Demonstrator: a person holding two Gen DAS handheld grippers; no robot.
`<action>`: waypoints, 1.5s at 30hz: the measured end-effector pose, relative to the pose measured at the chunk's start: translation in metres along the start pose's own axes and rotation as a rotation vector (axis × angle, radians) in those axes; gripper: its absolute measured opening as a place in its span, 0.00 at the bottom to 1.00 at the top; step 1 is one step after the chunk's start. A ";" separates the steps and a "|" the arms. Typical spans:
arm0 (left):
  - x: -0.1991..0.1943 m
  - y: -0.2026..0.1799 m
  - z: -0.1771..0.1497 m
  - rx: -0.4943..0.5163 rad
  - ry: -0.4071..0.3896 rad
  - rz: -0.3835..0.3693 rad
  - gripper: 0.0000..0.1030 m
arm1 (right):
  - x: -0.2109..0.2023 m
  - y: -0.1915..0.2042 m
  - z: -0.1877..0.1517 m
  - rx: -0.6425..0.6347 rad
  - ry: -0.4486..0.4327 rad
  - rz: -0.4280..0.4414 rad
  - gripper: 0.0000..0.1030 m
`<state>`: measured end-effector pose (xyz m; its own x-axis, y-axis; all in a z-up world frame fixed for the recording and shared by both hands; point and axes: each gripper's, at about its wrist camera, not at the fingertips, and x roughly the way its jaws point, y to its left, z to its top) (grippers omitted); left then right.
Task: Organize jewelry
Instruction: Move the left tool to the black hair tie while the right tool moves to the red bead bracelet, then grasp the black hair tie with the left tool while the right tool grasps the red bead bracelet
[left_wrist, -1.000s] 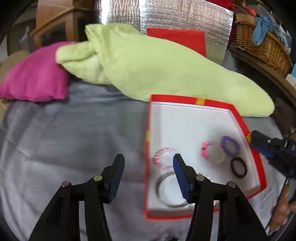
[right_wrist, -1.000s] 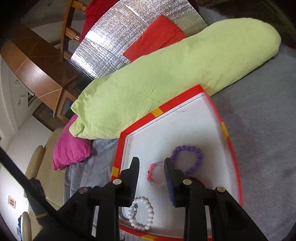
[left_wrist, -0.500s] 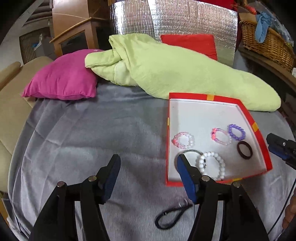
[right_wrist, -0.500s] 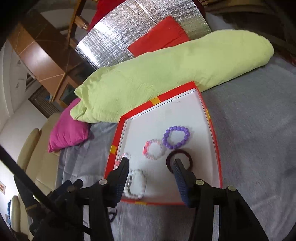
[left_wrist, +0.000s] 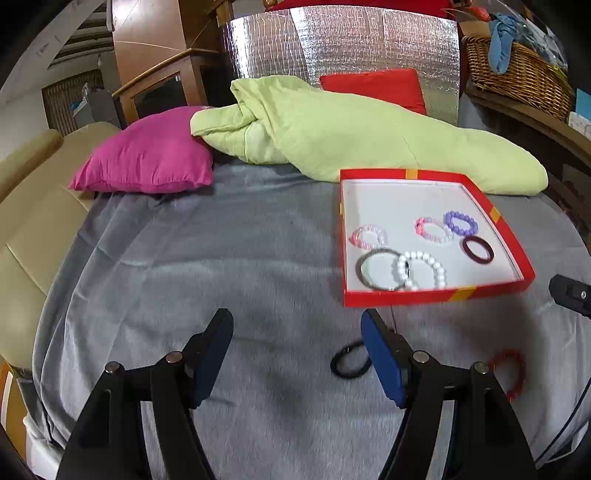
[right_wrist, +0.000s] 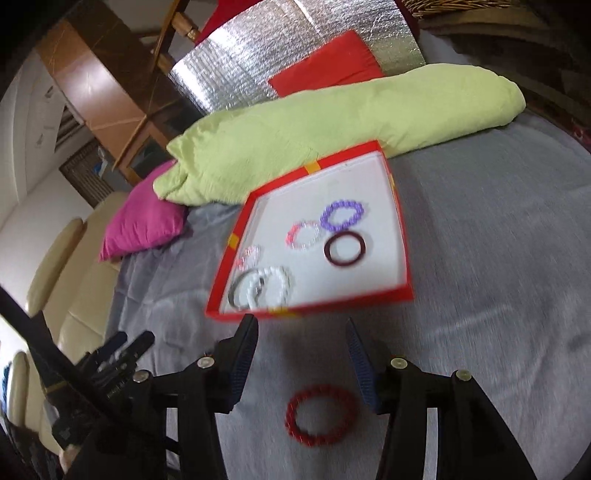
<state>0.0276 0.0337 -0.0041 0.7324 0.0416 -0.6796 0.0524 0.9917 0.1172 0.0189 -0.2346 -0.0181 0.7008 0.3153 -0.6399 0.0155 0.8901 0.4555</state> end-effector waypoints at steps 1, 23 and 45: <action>-0.001 0.001 -0.003 0.001 0.001 0.001 0.70 | -0.001 0.000 -0.005 -0.007 0.011 -0.006 0.51; 0.046 0.021 -0.019 -0.032 0.168 -0.028 0.71 | 0.016 -0.023 -0.025 -0.041 0.172 -0.031 0.51; 0.073 -0.023 -0.020 0.037 0.236 -0.151 0.71 | 0.040 -0.009 -0.047 -0.240 0.199 -0.201 0.10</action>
<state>0.0666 0.0167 -0.0706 0.5361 -0.0753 -0.8408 0.1774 0.9838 0.0249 0.0132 -0.2141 -0.0766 0.5483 0.1628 -0.8203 -0.0455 0.9852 0.1651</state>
